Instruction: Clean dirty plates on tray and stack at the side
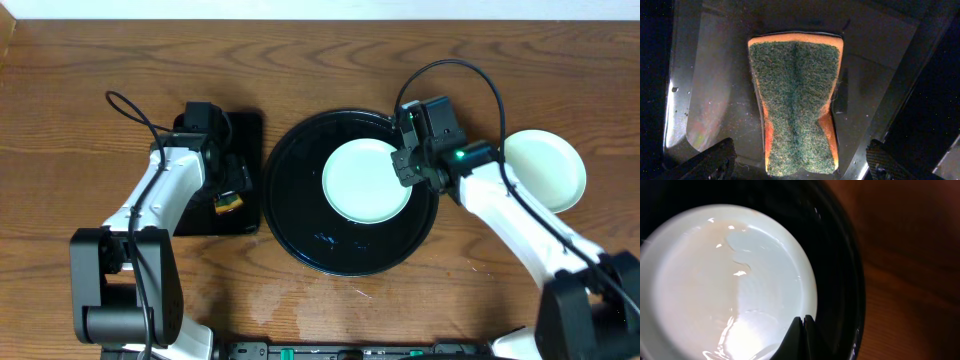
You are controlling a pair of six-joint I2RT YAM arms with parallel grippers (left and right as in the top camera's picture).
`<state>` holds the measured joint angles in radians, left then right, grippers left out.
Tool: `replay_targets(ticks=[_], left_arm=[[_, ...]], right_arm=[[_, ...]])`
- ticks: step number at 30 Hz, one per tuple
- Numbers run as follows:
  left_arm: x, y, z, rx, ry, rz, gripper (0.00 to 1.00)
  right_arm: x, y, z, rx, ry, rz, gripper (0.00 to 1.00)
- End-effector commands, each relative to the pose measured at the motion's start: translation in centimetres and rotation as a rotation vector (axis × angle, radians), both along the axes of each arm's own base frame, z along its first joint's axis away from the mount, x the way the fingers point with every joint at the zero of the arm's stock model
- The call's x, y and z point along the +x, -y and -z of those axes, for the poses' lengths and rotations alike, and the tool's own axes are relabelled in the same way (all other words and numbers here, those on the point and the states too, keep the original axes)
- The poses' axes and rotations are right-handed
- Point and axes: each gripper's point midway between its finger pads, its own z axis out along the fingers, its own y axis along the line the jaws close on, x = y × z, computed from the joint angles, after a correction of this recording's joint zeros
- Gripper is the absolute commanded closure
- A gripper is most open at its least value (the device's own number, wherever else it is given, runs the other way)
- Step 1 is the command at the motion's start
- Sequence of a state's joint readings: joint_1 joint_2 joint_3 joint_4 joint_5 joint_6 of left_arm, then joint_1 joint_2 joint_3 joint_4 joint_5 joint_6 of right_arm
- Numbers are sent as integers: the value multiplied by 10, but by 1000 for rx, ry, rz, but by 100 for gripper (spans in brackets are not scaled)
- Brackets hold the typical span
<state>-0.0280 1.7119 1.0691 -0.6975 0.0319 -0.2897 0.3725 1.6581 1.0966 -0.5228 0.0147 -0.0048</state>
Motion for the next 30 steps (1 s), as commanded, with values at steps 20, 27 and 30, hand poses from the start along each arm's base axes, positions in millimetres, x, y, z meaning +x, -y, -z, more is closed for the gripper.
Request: replay_targets(ticks=[20,27,30], left_arm=[[-2,0,3,-4,-9,7,15],[-2,0,3,-4,-9,6,15],[-2,0,3,-4,-9,7,15]], right_arm=[[-2,-2,89,370,-317,16,99],[11,-1,64,359,-220,-15,99],[13,-2,41,318,-156,-43,99]])
